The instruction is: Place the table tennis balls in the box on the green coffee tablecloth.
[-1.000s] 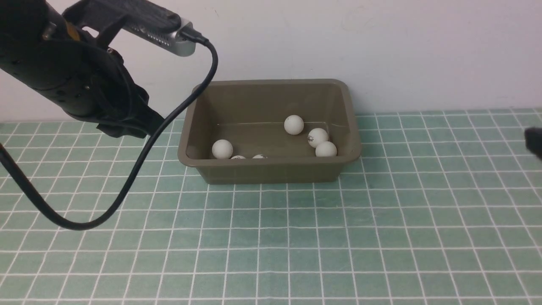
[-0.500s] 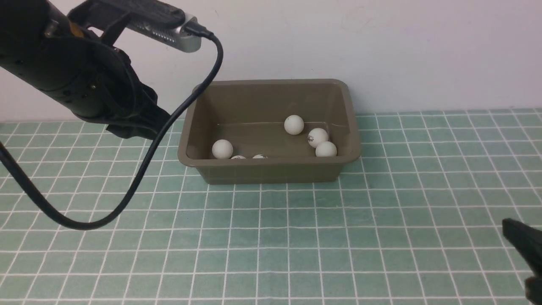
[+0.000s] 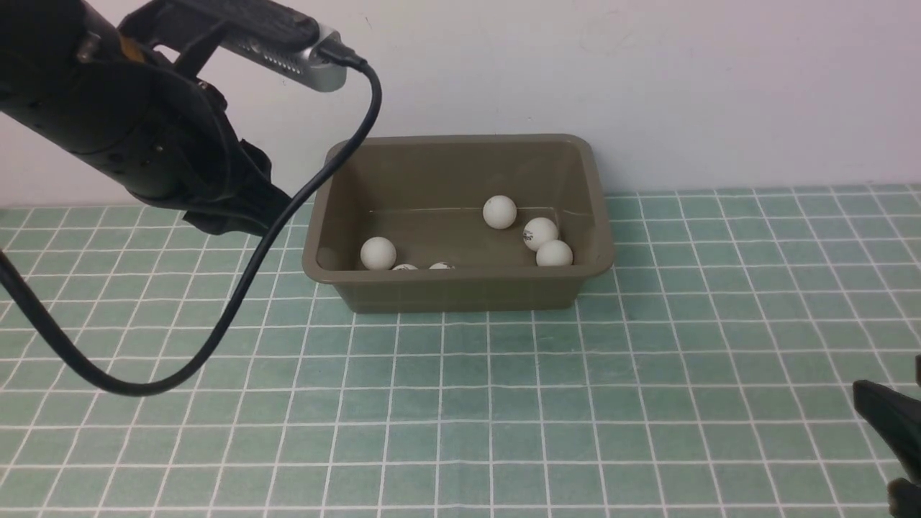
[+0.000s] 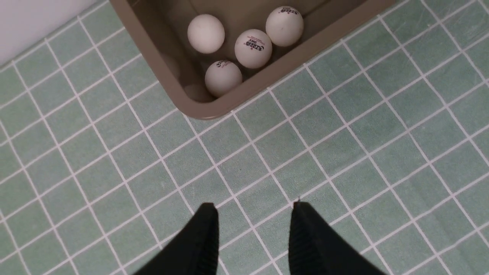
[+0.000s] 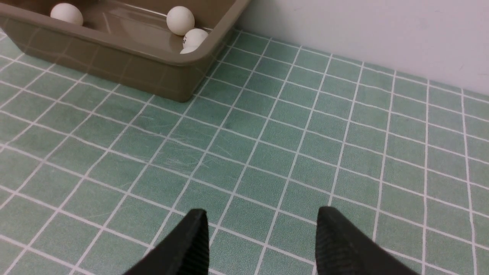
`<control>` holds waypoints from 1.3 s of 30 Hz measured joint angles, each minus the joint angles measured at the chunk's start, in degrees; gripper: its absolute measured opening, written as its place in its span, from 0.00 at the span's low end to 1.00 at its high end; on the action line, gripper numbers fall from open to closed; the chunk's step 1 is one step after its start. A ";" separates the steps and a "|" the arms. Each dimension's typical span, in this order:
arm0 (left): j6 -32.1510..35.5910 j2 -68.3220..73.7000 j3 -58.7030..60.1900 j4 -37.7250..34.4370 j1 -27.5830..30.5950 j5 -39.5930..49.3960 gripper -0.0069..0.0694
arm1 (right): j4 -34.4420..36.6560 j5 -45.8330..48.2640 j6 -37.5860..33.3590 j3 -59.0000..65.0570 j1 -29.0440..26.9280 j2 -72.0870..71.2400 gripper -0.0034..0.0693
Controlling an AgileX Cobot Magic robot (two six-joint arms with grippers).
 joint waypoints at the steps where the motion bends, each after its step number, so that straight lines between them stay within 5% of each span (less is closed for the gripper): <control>1: 0.06 0.00 0.00 -0.13 0.00 -0.01 0.40 | 0.00 0.00 0.00 0.00 0.00 0.00 0.54; 11: 0.30 0.00 0.00 -1.05 0.00 -0.07 0.40 | 0.17 3.24 0.00 0.00 -1.34 -8.86 0.54; 21: 0.26 0.00 0.00 -1.57 0.00 -0.07 0.40 | 0.73 6.34 0.06 0.00 -19.57 -22.17 0.54; 27: 0.26 0.00 0.00 -2.61 0.00 -0.12 0.40 | 7.05 6.47 0.06 0.00 -20.90 -25.09 0.54; 39: 0.26 0.00 0.00 -3.45 0.00 0.00 0.40 | 8.62 4.56 0.18 12.51 -23.33 -31.47 0.54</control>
